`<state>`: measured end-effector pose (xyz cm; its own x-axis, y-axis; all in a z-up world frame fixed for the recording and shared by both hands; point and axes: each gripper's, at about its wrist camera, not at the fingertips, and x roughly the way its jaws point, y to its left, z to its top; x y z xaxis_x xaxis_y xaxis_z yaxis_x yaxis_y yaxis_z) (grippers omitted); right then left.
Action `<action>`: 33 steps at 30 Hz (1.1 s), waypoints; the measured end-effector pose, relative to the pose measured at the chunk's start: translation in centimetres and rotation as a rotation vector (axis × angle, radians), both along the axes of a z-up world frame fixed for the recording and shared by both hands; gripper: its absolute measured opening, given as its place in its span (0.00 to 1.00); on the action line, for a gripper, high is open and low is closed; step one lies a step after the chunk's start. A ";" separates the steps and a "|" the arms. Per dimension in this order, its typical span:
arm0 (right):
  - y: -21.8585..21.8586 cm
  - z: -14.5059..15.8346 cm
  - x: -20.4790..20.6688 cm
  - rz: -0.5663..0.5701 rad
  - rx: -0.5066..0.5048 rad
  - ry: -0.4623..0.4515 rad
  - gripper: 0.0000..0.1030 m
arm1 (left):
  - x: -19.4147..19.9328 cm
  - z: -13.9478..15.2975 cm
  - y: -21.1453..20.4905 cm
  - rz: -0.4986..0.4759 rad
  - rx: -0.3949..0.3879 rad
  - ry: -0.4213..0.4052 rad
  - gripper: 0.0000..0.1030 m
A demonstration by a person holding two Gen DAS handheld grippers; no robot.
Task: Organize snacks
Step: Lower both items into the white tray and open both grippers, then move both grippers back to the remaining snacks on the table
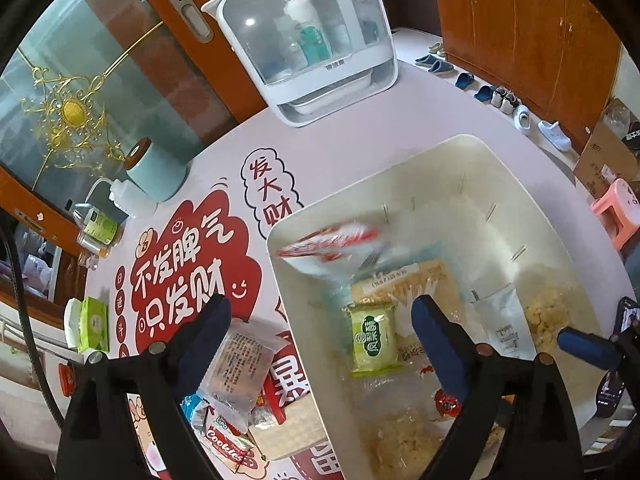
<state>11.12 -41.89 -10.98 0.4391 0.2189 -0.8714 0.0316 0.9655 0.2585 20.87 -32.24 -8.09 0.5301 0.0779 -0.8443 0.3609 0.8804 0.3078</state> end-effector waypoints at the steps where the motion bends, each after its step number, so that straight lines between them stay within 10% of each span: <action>1: 0.0 0.0 0.0 0.000 -0.002 0.000 0.66 | -0.1 -0.1 0.3 0.005 -0.003 0.004 0.88; 33: 8.1 2.6 -2.4 -0.077 -0.101 -0.008 0.66 | -6.1 1.9 19.3 0.186 -0.108 0.001 0.88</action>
